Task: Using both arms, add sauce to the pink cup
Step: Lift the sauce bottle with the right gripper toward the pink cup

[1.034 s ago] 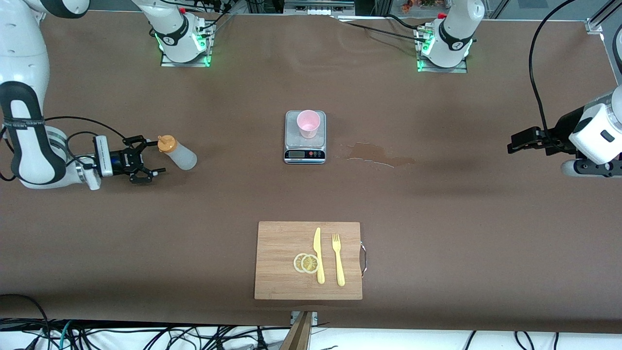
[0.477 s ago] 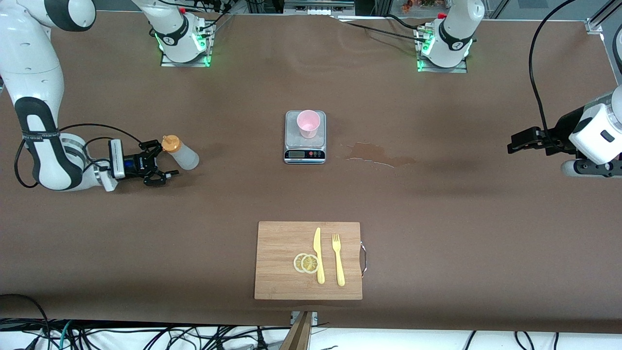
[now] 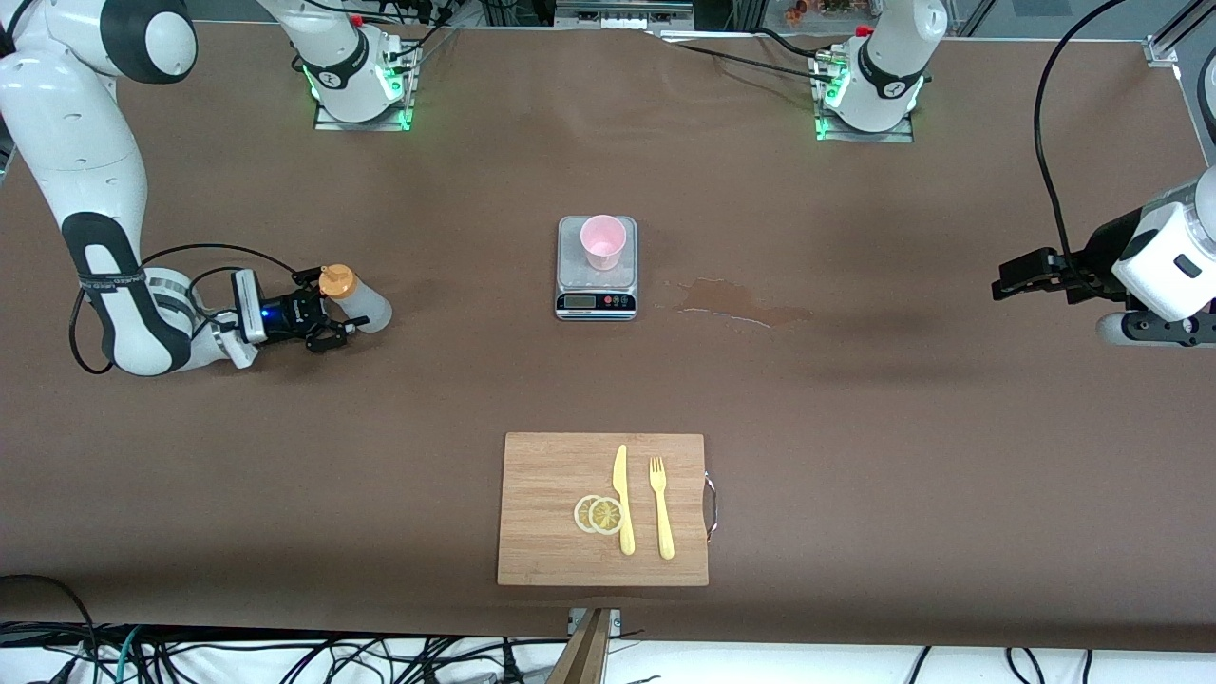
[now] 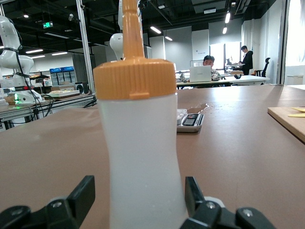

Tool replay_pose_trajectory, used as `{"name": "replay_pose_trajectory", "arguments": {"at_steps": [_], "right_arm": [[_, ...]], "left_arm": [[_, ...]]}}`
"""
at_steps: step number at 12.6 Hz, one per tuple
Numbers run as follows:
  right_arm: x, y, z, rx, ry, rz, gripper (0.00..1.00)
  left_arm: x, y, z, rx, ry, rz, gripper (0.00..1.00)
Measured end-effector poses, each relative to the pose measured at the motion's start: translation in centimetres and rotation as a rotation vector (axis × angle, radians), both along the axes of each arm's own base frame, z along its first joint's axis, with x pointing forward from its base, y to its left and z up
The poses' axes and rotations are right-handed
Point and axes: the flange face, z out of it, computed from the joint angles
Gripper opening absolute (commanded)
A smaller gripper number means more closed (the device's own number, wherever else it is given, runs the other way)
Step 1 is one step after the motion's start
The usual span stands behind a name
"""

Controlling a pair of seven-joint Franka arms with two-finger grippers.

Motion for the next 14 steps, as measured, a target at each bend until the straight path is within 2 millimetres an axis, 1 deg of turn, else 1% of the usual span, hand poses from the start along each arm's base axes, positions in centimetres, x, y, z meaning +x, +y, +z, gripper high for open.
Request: {"name": "replay_pose_trajectory", "arguments": {"at_steps": [1, 4, 5, 6, 7, 8, 10, 12, 13, 14], "right_arm": [[0.2, 0.0, 0.1, 0.0, -0.004, 0.0, 0.23], [0.5, 0.0, 0.5, 0.003, 0.0, 0.005, 0.21], [0.9, 0.0, 1.1, -0.002, 0.016, 0.007, 0.21], [1.5, 0.1, 2.2, -0.016, 0.037, 0.01, 0.21], [2.5, 0.4, 3.9, -0.04, 0.057, 0.015, 0.21], [3.6, 1.0, 6.4, -0.078, 0.072, 0.027, 0.21], [5.4, 3.1, 12.3, -0.198, 0.092, 0.073, 0.21], [6.4, 5.4, 17.8, -0.364, 0.091, 0.118, 0.21], [6.7, 6.6, 19.7, -0.436, 0.088, 0.131, 0.21], [6.8, 7.9, 21.1, -0.505, 0.091, 0.141, 0.21]], "left_arm": [[0.0, 0.0, 0.0, 0.0, 0.0, 0.0, 1.0], [0.0, 0.0, 0.0, 0.0, 0.0, 0.0, 1.0], [0.0, 0.0, 0.0, 0.0, 0.0, 0.0, 1.0], [0.0, 0.0, 0.0, 0.0, 0.0, 0.0, 1.0], [0.0, 0.0, 0.0, 0.0, 0.0, 0.0, 1.0], [0.0, 0.0, 0.0, 0.0, 0.0, 0.0, 1.0], [0.0, 0.0, 0.0, 0.0, 0.0, 0.0, 1.0], [0.0, -0.1, 0.0, 0.0, 0.0, -0.001, 1.0], [0.0, -0.1, 0.0, 0.0, 0.0, -0.002, 1.0], [0.0, -0.1, 0.1, 0.0, -0.002, -0.002, 1.0]]}}
